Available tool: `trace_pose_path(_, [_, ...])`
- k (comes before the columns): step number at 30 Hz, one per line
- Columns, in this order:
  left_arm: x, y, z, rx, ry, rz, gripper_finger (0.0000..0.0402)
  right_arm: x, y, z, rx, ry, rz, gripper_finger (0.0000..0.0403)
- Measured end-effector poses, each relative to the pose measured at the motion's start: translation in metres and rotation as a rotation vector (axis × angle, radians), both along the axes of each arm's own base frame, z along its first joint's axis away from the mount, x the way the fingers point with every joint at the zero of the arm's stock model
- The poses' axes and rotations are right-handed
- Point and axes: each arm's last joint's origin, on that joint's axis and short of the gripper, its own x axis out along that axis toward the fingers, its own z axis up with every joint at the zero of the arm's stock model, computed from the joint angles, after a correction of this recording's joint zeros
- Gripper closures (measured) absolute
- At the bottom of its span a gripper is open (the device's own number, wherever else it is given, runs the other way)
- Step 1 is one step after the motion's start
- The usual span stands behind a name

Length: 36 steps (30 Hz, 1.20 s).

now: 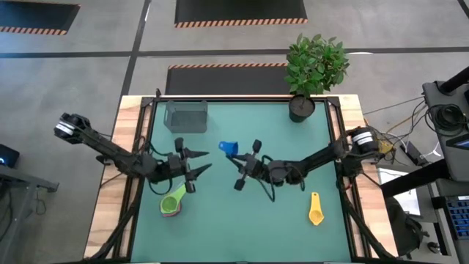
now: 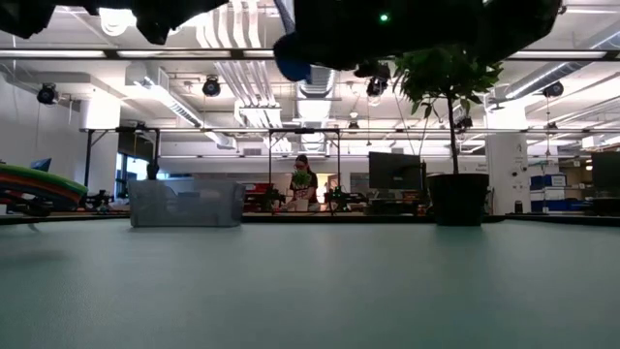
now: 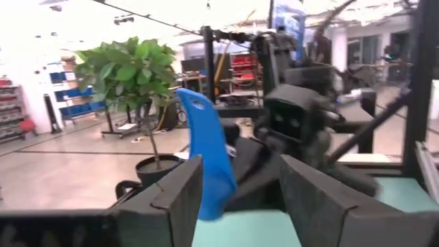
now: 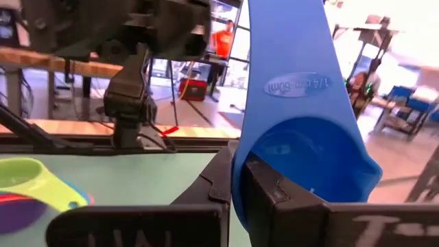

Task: Nest measuring cups in basket
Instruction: Stack the blue measuring cup on top of the green measuring cup

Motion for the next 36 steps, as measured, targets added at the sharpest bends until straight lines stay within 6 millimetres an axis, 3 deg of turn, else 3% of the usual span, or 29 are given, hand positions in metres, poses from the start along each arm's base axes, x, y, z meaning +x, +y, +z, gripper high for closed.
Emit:
trace_pose_path(8, [0.009, 0.004, -0.004, -0.018, -0.038, 0.030, 0.0209, 0.031, 0.007, -0.001, -0.100, 0.036, -0.081, 0.0394])
trace_pose_path(21, [0.012, 0.007, -0.003, -0.037, -0.055, 0.125, 0.0223, 0.049, 0.015, -0.002, -0.166, 0.074, -0.126, 0.0394])
trace_pose_path(25, [0.012, 0.008, -0.004, -0.036, -0.053, 0.130, 0.0264, 0.053, 0.015, -0.005, -0.171, 0.083, -0.140, 0.0394])
trace_pose_path(32, [0.012, 0.008, -0.004, -0.041, -0.052, 0.141, 0.0386, 0.052, 0.013, -0.005, -0.172, 0.095, -0.192, 0.0394])
trace_pose_path(36, [0.012, 0.009, -0.004, -0.050, -0.054, 0.145, 0.0386, 0.052, 0.013, -0.006, -0.174, 0.102, -0.194, 0.0394])
